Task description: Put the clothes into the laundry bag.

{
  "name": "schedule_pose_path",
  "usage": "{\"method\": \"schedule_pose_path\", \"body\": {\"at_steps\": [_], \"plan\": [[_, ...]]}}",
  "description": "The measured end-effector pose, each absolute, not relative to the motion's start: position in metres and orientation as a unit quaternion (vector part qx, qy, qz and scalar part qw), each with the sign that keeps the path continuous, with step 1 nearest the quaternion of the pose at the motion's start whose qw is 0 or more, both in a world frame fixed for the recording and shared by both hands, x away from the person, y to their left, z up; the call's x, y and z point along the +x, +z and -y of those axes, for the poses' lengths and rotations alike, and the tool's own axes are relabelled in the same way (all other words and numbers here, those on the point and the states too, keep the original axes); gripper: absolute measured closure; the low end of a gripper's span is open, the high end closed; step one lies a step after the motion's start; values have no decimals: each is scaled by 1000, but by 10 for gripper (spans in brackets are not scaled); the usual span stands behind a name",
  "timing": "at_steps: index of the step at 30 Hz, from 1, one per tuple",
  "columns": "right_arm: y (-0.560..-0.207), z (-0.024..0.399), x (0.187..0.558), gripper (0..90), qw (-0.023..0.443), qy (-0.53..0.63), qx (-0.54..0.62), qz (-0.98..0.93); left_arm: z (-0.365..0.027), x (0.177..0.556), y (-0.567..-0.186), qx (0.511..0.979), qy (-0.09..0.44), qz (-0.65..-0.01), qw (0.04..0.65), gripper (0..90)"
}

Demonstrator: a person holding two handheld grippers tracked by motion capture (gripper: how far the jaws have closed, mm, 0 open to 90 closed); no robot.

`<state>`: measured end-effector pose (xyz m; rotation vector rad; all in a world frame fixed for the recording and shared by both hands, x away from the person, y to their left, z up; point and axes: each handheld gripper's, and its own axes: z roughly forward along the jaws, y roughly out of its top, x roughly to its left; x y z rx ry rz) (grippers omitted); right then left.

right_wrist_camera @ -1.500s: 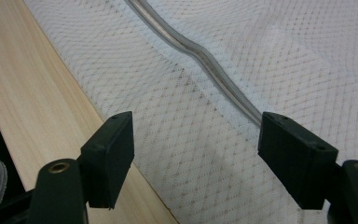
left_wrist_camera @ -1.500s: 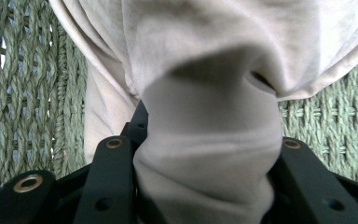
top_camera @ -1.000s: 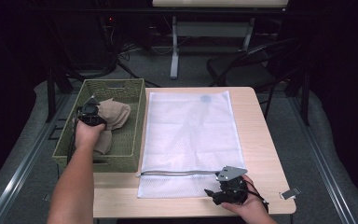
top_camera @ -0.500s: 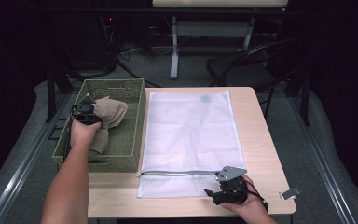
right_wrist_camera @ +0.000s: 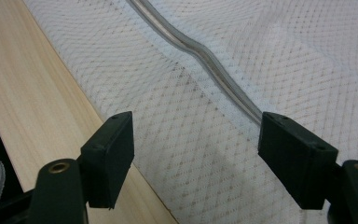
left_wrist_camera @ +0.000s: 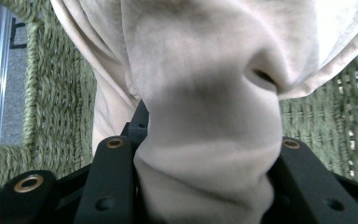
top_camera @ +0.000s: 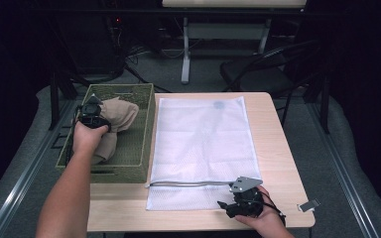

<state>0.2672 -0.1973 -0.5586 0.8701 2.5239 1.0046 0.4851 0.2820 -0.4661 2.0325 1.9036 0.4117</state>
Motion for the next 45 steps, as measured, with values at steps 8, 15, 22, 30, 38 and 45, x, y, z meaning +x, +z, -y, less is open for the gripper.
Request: {"method": "schedule_pose_path", "body": {"at_steps": [8,15,22,30,38,45], "plan": [[-559,197,267,269,144,348,301,-876,-278,485,-456,715,142,-665,165,589],[-559,197,267,269,144,348,301,-876,-277,483,-444,717,142,-661,171,589],[-559,197,267,269,144,347,300,-877,-279,481,-433,717,147,-660,170,589],[-559,198,267,269,144,348,299,-877,-281,479,-423,713,150,-664,170,589],[-559,197,267,269,146,350,298,-876,-282,477,-414,712,155,-662,175,588],[-559,196,267,270,146,348,299,-877,-281,475,-406,715,156,-658,178,588]]}}
